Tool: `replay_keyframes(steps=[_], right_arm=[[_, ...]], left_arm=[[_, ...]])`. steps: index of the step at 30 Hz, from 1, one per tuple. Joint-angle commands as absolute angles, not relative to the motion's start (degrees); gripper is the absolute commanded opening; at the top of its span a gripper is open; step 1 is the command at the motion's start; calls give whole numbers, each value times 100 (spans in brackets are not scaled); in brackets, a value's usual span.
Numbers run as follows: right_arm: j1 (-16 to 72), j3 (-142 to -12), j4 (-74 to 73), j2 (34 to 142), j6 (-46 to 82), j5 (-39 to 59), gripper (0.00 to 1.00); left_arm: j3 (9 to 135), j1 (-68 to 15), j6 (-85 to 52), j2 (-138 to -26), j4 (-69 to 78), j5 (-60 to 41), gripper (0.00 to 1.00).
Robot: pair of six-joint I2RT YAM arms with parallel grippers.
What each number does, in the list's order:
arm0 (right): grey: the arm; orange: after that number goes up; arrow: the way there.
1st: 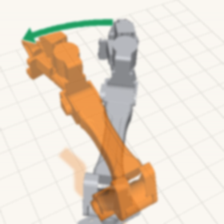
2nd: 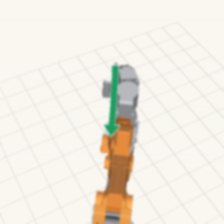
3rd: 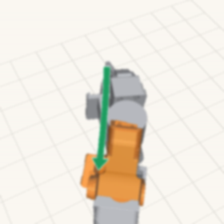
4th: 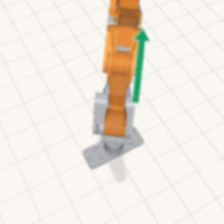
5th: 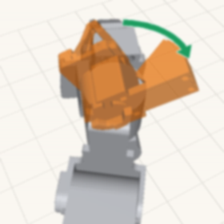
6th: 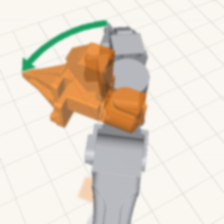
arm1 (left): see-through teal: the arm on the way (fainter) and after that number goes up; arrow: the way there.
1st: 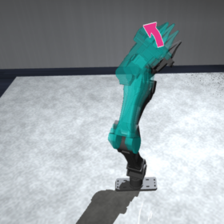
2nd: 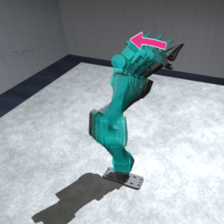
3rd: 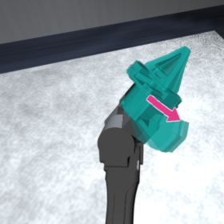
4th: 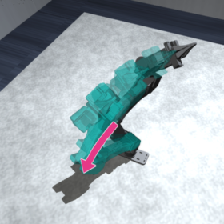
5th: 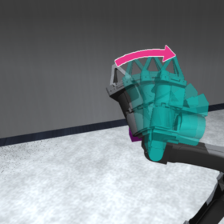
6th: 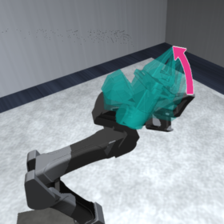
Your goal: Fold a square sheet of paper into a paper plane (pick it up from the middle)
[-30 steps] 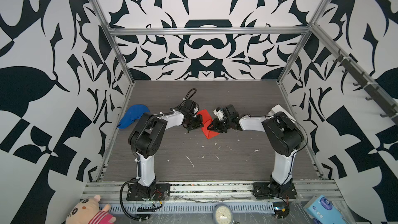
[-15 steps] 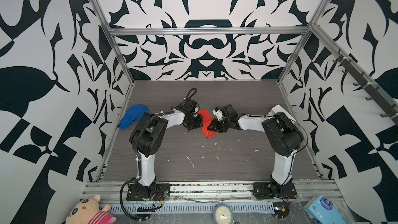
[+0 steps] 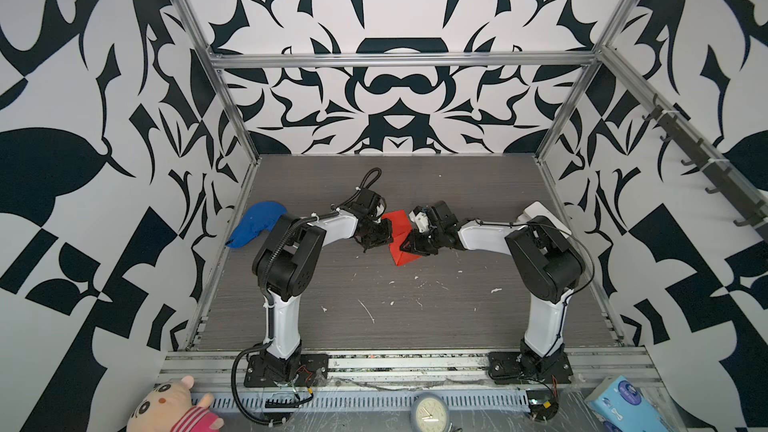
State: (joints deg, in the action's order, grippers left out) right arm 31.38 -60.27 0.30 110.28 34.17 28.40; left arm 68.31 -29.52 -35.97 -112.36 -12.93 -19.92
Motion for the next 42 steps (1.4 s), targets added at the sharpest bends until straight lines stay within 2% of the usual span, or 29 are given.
replay_keyframes(steps=[1,10,24,32,42], right_arm=[[3129,-5889,830,11268,3261,2033,28],[3129,-5889,939,11294,3195,1833,22],[3166,-5914,1134,11373,3089,1539,19],[3164,-5892,894,11226,3179,1867,24],[3162,-5852,373,10174,3378,2546,29]], left_arm=[[6896,-2918,-3524,-11381,-1389,-2011,0],[6907,-2918,-3542,-11397,-1296,-2074,0],[6910,-2920,-3533,-11426,-1274,-2044,0],[6981,-2919,-3501,-11528,-1365,-1986,0],[6983,-2918,-3393,-11555,-1542,-1934,0]])
